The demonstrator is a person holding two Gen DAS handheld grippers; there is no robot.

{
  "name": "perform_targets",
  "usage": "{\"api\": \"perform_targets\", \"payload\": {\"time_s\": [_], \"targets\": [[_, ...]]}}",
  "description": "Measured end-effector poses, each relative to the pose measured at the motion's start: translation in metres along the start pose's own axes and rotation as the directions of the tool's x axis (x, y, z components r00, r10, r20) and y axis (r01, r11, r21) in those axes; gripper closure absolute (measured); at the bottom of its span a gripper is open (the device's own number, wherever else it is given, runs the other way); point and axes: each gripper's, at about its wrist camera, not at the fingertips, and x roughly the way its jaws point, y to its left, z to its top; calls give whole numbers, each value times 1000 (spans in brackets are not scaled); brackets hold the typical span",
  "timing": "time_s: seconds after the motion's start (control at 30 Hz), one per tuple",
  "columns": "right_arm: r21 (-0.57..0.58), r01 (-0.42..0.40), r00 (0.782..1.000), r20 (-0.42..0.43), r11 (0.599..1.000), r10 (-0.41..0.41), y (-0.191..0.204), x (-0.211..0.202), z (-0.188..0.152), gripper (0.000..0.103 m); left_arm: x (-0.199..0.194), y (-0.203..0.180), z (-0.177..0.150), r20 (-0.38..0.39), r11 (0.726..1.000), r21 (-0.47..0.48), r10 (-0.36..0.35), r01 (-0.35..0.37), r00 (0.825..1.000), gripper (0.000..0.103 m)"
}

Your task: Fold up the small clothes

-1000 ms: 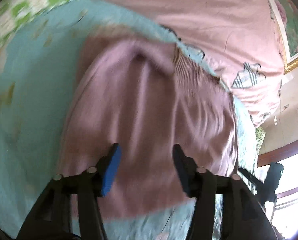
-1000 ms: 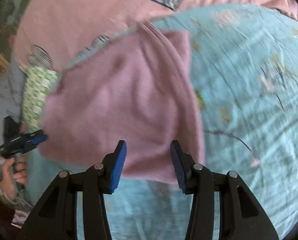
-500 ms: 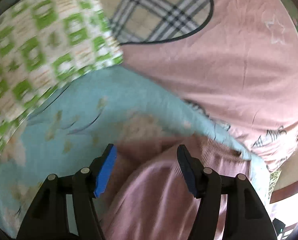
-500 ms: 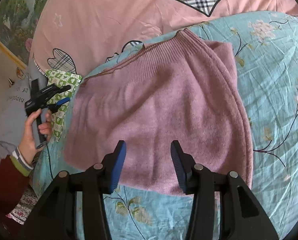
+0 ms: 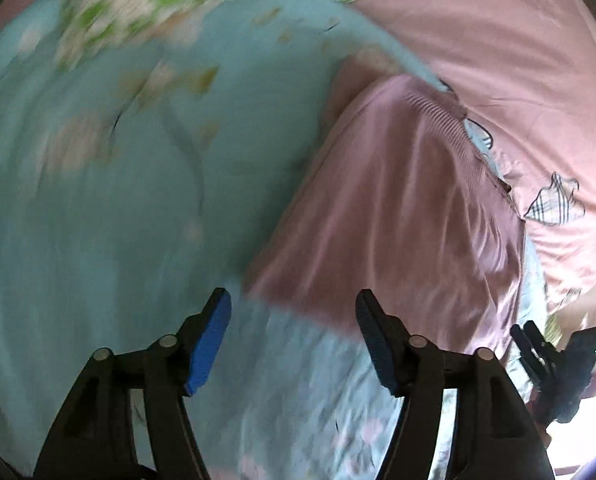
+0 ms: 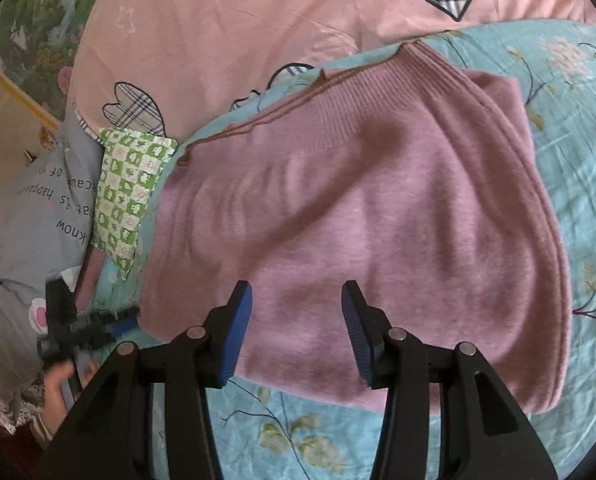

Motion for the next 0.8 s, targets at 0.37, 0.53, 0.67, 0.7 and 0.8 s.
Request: {"api": "perform_targets", "payload": {"time_s": [0.37, 0.53, 0.67, 0.7, 0.8], "targets": [[68, 207, 976, -81, 976, -201, -51, 14, -3, 55, 36, -3, -13, -4, 983, -140, -117, 116, 993, 28], [86, 186, 982, -51, 979, -182, -50, -8, -6, 54, 41, 1, -4, 127, 941, -261, -186, 214, 974, 21], [99, 168, 986, -38, 981, -165, -48, -19, -6, 54, 44, -4, 1, 180, 944, -251, -174, 216, 968, 51], [101, 166, 986, -33, 981, -164, -47, -21, -7, 54, 46, -6, 3, 166, 947, -237, -180, 216, 970, 62], [103, 149, 989, -20, 983, -147, -45, -28, -7, 54, 45, -14, 8, 169, 960, -194, -171, 203, 971, 83]]}}
